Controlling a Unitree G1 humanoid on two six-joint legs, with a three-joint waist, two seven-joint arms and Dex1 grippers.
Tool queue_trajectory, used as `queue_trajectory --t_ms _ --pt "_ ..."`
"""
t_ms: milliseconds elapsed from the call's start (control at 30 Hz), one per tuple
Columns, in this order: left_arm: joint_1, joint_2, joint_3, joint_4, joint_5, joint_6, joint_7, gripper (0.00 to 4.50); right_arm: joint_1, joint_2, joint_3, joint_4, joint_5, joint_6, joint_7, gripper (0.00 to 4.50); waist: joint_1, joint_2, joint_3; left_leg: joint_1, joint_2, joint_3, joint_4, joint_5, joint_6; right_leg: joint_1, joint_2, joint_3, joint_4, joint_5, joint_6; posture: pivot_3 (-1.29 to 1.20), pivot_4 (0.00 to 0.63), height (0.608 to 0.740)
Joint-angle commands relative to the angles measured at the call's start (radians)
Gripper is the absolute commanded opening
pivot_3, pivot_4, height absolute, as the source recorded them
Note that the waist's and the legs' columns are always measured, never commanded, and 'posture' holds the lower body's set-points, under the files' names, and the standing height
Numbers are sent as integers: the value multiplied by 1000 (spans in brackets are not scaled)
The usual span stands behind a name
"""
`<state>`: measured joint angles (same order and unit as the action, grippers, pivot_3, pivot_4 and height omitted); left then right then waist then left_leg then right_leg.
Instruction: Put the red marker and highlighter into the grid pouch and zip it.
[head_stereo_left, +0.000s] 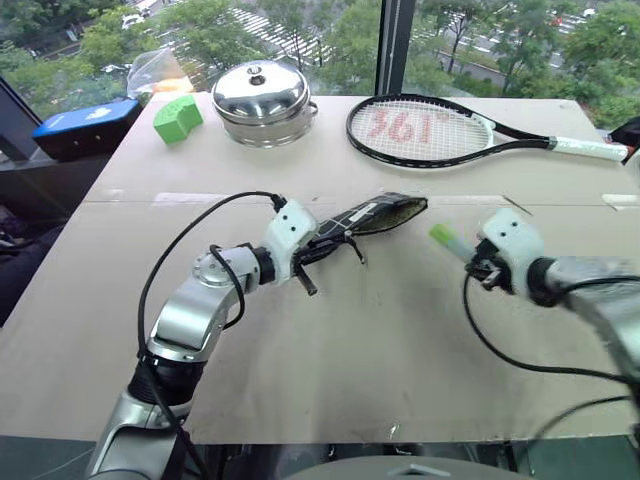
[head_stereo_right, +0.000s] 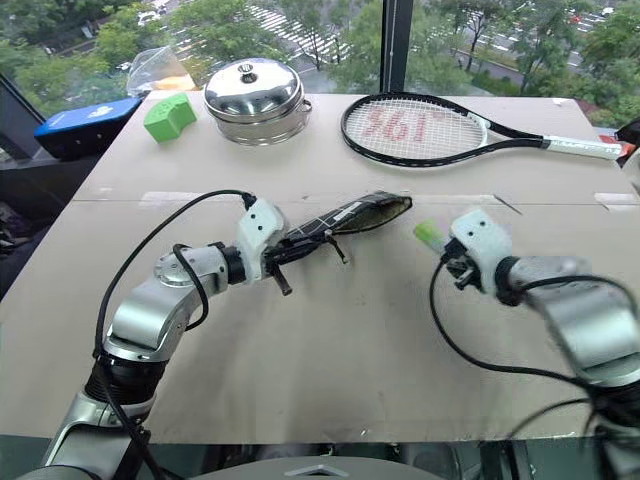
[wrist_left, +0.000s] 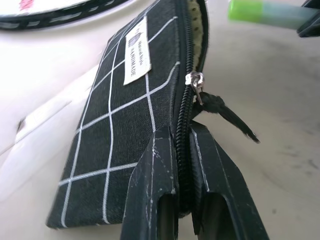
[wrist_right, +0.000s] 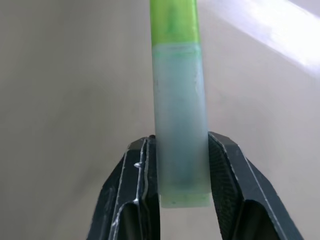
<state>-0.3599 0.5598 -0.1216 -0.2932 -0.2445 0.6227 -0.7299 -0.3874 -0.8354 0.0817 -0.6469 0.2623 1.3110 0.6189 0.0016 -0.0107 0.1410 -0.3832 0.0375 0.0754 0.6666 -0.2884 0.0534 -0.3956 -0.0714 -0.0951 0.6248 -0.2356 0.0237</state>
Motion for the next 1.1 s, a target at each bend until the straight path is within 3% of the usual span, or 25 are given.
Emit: queue_trajectory --t_ms 33,300,500,700,767,833,900,967,1000,1100 --pt "-22 4 -15 -14 11 -51 -18 0 -101 -92 74 20 41 -160 160 747 -11 -4 0 0 1 0 0 0 0 0 1 0 0 0 0 0 150 740" --pt "-18 7 -87 -36 56 -138 -47 0 -366 -51 306 215 -10 -227 242 747 -8 -6 0 -1 1 0 2 2 -4 0 -1 0 0 1 -1 0 150 740" --pt "6 17 -110 -61 89 -206 -61 0 -450 -33 363 339 -33 -229 277 747 11 -6 1 -2 0 -1 2 3 -4 0 -7 -1 0 1 -2 0 150 740" --pt "16 5 -149 -48 130 -270 -66 0 -568 73 440 513 -75 -269 308 747 7 -5 1 -2 0 0 2 3 -4 0 -8 -2 0 1 -2 0 150 740" --pt "10 -3 -156 -34 137 -280 -67 0 -595 105 477 573 -105 -319 329 1832 7 -5 1 -1 0 0 2 3 -4 -1 -8 -2 1 1 -2 0 150 740" --pt "4 -9 -156 -23 137 -282 -69 0 -603 105 503 600 -128 -354 359 2500 10 -5 1 -1 0 0 2 3 -4 0 -8 -2 1 1 -2 0 150 740" --pt "0 -16 -148 -13 122 -270 -75 0 -610 101 490 616 -142 -365 365 3522 14 -5 1 -2 0 -1 2 3 -4 0 -8 -3 1 1 -2 0 150 740" --pt "-2 -32 -119 -9 75 -217 -76 0 -601 68 435 588 -123 -372 387 4248 14 -5 1 -3 0 -1 2 3 -4 -1 -8 -4 1 1 -2 0 150 740" --pt "-3 -39 -103 -8 52 -189 -77 0 -596 53 401 567 -101 -355 399 4429 14 -5 1 -4 0 -1 3 2 -4 -1 -8 -4 1 1 -2 0 150 740" --pt "-20 -63 -42 -15 -53 -73 -87 0 -549 -27 256 456 3 -275 450 4429 15 -5 1 -4 0 -1 3 2 -3 -1 -8 -4 1 1 -2 0 150 740"
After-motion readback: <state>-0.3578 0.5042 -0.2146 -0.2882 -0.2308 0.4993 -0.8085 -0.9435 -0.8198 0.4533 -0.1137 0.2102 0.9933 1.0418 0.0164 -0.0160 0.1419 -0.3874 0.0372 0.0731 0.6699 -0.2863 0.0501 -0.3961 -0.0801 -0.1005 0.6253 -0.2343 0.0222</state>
